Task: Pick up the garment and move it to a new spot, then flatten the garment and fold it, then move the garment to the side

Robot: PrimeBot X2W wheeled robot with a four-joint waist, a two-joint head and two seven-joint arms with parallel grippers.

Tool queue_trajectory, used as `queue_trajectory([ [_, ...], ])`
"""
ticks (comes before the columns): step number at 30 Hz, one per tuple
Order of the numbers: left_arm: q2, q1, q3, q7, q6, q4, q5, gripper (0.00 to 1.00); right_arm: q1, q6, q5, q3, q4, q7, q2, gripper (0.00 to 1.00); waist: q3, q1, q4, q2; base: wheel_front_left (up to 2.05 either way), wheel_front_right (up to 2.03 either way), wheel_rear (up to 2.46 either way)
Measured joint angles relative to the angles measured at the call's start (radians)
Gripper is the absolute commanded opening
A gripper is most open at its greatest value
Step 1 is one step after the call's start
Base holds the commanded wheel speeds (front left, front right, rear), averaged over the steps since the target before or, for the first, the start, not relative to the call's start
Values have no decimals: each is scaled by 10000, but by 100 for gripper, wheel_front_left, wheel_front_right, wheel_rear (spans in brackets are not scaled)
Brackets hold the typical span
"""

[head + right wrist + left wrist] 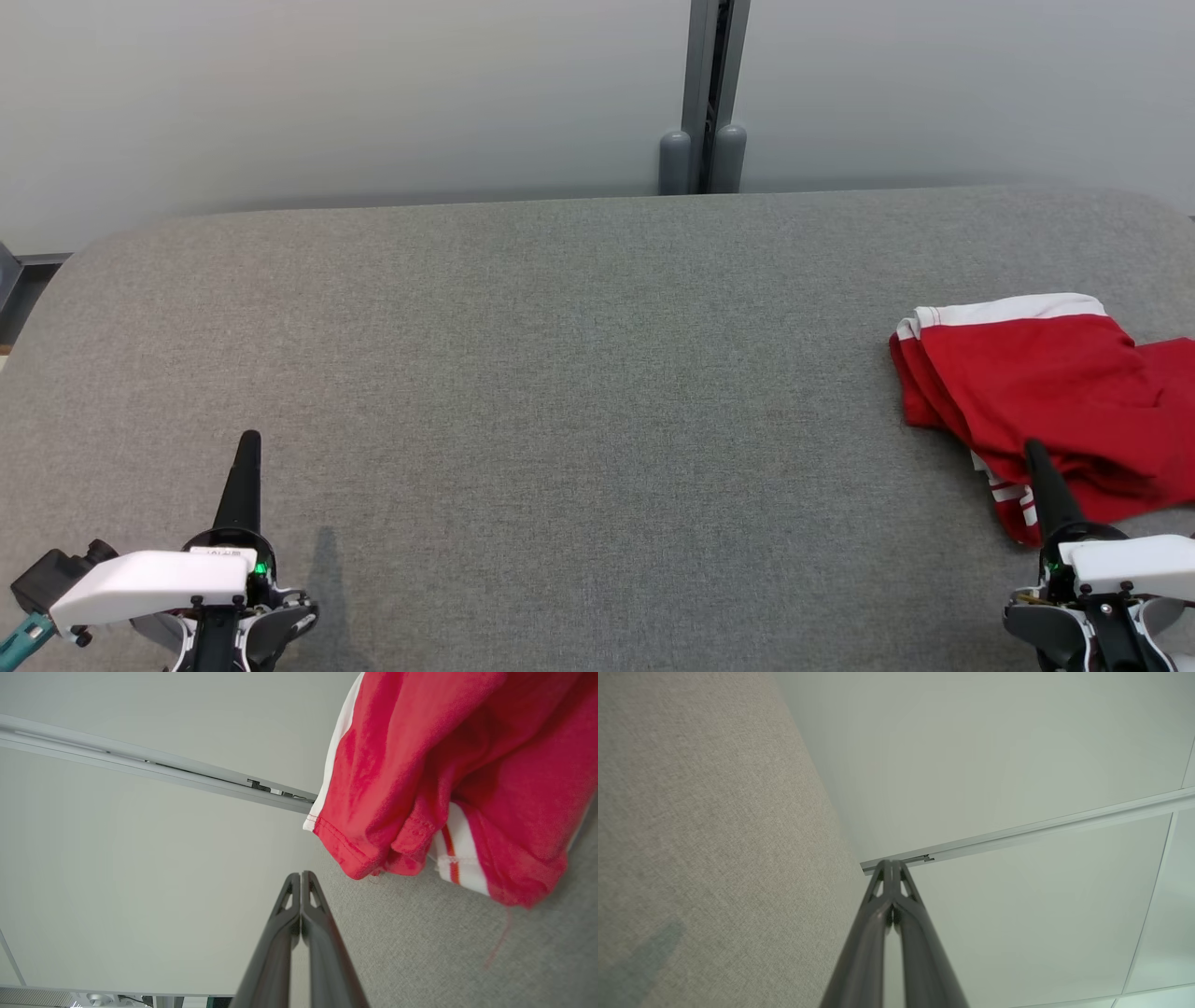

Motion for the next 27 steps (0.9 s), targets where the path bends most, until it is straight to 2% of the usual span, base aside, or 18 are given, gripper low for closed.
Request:
queue_trajectory([
  [27,25,-468,169,527,173,-148,-1877,0,-510,0,2324,84,199,408,-136,0,79,0,6,0,0,0,0],
])
